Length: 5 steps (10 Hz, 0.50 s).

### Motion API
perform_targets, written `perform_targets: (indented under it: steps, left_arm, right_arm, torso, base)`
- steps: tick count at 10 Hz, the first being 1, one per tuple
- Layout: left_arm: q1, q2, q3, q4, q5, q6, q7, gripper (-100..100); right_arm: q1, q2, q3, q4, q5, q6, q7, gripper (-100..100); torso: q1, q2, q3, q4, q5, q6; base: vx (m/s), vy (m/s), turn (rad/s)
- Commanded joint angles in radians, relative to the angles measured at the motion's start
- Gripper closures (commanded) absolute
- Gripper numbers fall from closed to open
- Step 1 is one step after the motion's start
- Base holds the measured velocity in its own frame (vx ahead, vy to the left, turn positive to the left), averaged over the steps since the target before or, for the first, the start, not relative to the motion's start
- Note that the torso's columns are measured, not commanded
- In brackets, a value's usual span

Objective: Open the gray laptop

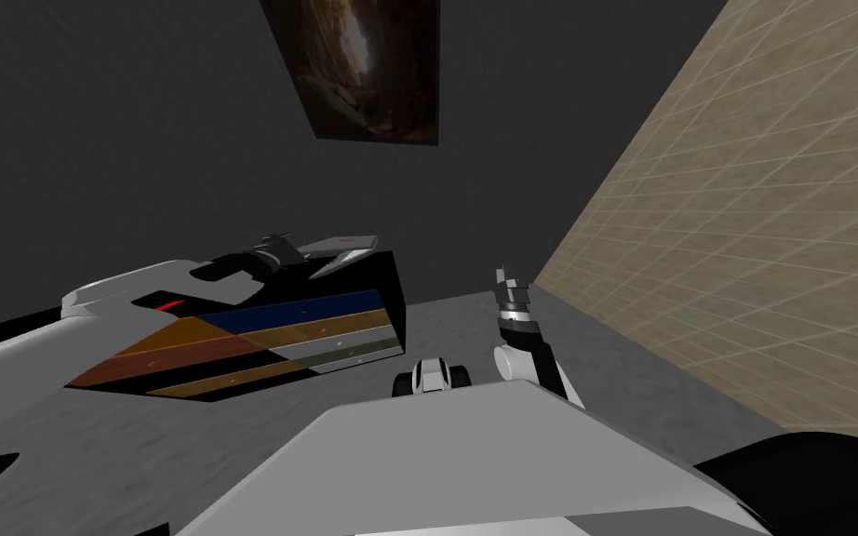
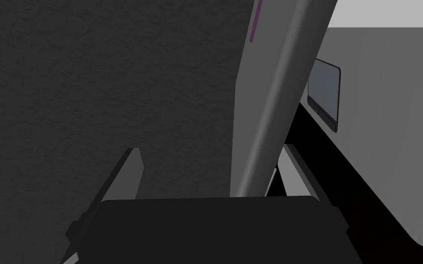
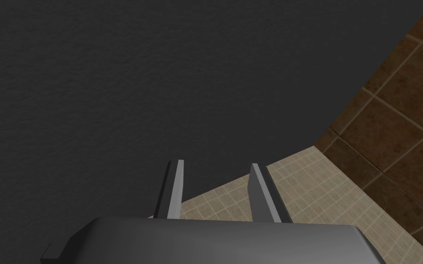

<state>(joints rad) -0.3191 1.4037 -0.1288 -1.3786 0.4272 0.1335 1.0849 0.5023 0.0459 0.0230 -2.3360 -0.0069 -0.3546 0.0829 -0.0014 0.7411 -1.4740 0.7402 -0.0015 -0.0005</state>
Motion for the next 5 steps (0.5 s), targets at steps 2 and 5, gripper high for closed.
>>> perform_targets:
  steps: [2,5]
  left_arm:
    - [0.006,0.025,0.001,-0.016,0.009,0.008,0.017,0]
    - [0.006,0.024,0.001,-0.016,0.009,0.008,0.017,0]
  right_arm:
    - [0.000,0.000,0.000,0.000,0.000,0.000,0.000,0]
    - [0.000,0.000,0.000,0.000,0.000,0.000,0.000,0]
  torso:
    - [0.000,-0.001,0.000,-0.001,0.001,0.000]
    - [0.002,-0.004,-0.002,-0.002,0.002,0.001]
  base:
    - [0.004,0.001,0.002]
    - [0.000,0.000,0.000]
